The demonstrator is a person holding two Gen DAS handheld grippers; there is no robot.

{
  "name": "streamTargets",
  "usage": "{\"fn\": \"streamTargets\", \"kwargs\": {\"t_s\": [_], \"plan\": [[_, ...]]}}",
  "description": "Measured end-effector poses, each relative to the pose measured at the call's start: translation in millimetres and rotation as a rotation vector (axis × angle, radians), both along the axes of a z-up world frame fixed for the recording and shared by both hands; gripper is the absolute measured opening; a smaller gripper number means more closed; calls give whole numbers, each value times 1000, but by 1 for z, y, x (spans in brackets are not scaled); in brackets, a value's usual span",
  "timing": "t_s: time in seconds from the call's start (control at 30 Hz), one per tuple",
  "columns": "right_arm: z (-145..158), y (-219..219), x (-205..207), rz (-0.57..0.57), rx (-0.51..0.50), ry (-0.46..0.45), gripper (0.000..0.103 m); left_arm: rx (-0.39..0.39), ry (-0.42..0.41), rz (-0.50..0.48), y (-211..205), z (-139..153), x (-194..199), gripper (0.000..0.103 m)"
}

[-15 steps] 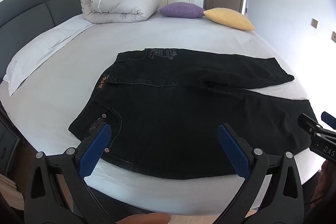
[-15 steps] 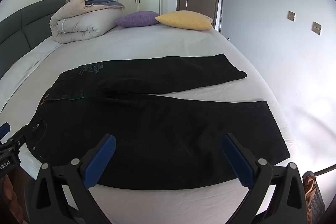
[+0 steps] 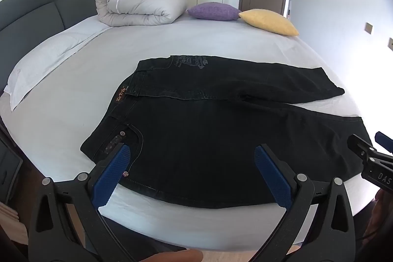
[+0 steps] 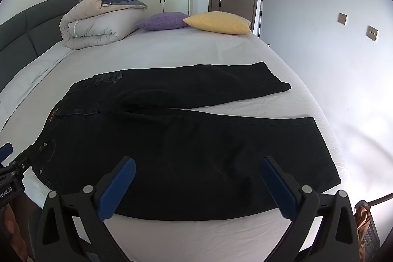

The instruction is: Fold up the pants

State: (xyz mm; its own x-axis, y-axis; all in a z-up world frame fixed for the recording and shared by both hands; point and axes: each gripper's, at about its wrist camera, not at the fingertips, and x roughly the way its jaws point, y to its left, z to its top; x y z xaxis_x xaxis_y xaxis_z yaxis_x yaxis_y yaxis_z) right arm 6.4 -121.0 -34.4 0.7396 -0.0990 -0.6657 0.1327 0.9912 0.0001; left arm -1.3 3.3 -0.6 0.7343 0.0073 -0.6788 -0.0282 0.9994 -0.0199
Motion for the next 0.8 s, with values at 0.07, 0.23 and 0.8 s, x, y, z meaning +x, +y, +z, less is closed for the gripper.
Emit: {"fn": "streamTargets", "kwargs": {"t_s": [0.07, 0.23, 0.8], "plan": [[0, 0, 0, -1, 1, 0, 103, 0, 0, -1, 1, 0, 0, 103], [0, 3, -1, -3, 4, -2, 103, -1, 1, -1, 5, -1, -1, 103], [-8, 10, -1, 1, 9, 2, 103, -4, 0, -1, 1, -2, -1, 103]]}}
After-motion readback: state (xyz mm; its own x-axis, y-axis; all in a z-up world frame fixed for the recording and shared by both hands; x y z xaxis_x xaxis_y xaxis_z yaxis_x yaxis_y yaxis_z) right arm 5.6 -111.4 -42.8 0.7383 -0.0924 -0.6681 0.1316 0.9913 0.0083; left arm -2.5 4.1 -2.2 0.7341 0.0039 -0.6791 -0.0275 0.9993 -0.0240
